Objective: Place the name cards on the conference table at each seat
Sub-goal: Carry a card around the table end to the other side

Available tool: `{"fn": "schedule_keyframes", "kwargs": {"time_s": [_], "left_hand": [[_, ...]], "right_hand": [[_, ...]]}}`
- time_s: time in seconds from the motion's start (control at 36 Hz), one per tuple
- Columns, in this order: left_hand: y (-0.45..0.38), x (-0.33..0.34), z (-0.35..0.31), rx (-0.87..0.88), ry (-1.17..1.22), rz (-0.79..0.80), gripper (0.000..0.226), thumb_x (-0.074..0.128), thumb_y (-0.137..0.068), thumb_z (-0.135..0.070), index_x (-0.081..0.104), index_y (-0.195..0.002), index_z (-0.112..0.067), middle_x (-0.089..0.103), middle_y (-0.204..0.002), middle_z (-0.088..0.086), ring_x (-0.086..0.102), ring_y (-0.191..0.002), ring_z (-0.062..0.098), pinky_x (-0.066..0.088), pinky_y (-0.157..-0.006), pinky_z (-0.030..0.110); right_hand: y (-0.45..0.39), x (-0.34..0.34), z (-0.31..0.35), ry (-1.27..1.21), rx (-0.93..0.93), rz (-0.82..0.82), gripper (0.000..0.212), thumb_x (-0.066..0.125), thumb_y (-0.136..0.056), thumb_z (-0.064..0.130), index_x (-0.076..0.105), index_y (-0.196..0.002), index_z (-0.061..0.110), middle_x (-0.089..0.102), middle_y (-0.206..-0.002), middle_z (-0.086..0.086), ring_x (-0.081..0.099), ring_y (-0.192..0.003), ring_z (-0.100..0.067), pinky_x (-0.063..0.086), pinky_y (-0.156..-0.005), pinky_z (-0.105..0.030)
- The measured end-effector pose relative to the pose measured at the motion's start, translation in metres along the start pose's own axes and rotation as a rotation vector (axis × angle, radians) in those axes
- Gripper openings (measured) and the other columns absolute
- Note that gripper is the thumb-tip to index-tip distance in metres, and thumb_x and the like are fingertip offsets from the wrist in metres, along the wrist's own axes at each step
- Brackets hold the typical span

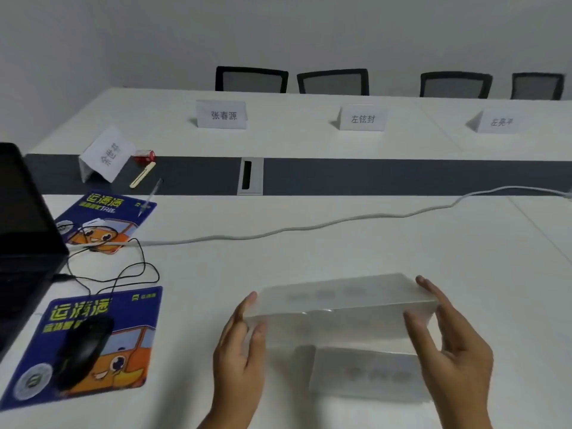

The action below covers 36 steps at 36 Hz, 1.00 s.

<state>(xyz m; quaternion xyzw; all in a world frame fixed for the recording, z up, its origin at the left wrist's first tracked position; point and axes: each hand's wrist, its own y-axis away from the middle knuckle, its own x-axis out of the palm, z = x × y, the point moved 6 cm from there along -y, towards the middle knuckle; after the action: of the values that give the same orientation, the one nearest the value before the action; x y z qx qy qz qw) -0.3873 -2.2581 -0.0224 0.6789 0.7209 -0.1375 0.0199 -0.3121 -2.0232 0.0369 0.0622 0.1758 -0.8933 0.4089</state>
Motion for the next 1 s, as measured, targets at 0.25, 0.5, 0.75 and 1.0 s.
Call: {"fn": "schedule_keyframes", "kwargs": {"time_s": [0.25,0.5,0.75,1.0], "left_hand": [[-0.082,-0.082,0.064,-0.205,0.039,-0.123,0.038,0.037,-0.092,-0.004,0.038,-0.13,-0.009,0.044,-0.134,0.01,0.043,-0.117,0.011,0.037,-0.088,0.025],[-0.141,-0.096,0.15,-0.324,-0.078,0.006,0.04,0.044,-0.089,-0.002,0.037,-0.128,-0.005,0.046,-0.134,0.018,0.042,-0.124,0.031,0.035,-0.105,0.04],[-0.143,-0.112,0.188,-0.388,-0.176,0.027,0.051,0.05,-0.084,0.002,0.036,-0.133,-0.004,0.048,-0.135,0.016,0.046,-0.124,0.03,0.039,-0.104,0.045],[-0.132,-0.125,0.199,-0.277,-0.357,-0.089,0.019,0.057,-0.079,0.005,0.064,-0.097,0.005,0.058,-0.083,0.01,0.053,-0.069,0.025,0.038,-0.065,0.028]], "right_hand": [[0.003,0.172,-0.015,0.14,0.045,0.304,0.049,0.059,-0.083,0.013,0.042,-0.129,0.016,0.046,-0.13,0.007,0.046,-0.114,0.002,0.036,-0.087,-0.009],[0.004,0.249,-0.082,0.201,0.275,0.401,0.052,0.053,-0.087,0.013,0.033,-0.135,0.01,0.043,-0.141,-0.007,0.042,-0.128,-0.022,0.032,-0.102,-0.026],[-0.002,0.279,-0.112,0.206,0.358,0.423,0.057,0.056,-0.082,0.032,0.038,-0.133,0.015,0.057,-0.124,-0.005,0.055,-0.111,-0.023,0.041,-0.084,-0.024],[0.015,0.276,-0.144,0.447,0.247,0.299,0.021,0.062,-0.079,0.01,0.047,-0.064,0.01,0.043,-0.06,0.004,0.043,-0.06,-0.018,0.027,-0.05,-0.02]]}}
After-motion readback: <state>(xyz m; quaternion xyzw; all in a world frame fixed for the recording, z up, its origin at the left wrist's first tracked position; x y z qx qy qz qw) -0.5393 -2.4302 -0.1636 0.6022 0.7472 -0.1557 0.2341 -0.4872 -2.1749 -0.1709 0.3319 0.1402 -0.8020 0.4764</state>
